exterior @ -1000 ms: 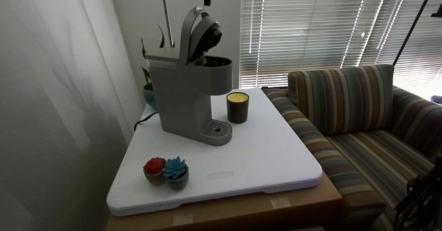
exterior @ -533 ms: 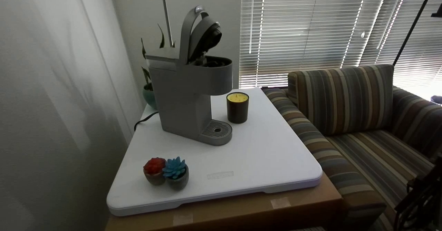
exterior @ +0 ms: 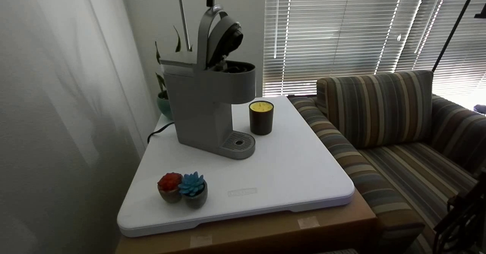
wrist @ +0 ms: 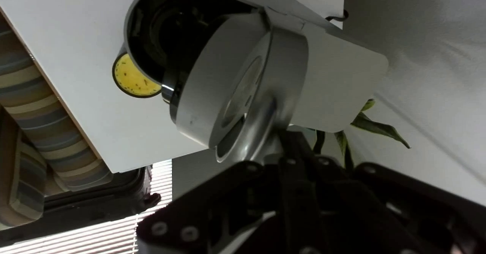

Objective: Close the lid of the coffee maker

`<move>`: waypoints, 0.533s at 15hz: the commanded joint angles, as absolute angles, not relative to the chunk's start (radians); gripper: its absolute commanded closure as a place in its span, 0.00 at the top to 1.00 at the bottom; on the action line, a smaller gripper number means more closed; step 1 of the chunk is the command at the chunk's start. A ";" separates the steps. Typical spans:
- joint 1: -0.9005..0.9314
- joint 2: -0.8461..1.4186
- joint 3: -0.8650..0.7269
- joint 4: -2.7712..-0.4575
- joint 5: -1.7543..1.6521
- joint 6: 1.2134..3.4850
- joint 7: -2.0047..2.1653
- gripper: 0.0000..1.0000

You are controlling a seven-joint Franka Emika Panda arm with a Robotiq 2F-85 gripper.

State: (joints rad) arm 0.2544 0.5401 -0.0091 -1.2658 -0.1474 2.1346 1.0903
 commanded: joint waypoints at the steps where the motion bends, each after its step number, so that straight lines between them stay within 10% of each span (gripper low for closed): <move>1: 0.249 0.606 -0.008 -1.180 -0.131 2.129 1.067 0.00; 8: 0.259 0.602 -0.020 -1.163 -0.141 2.086 1.087 0.00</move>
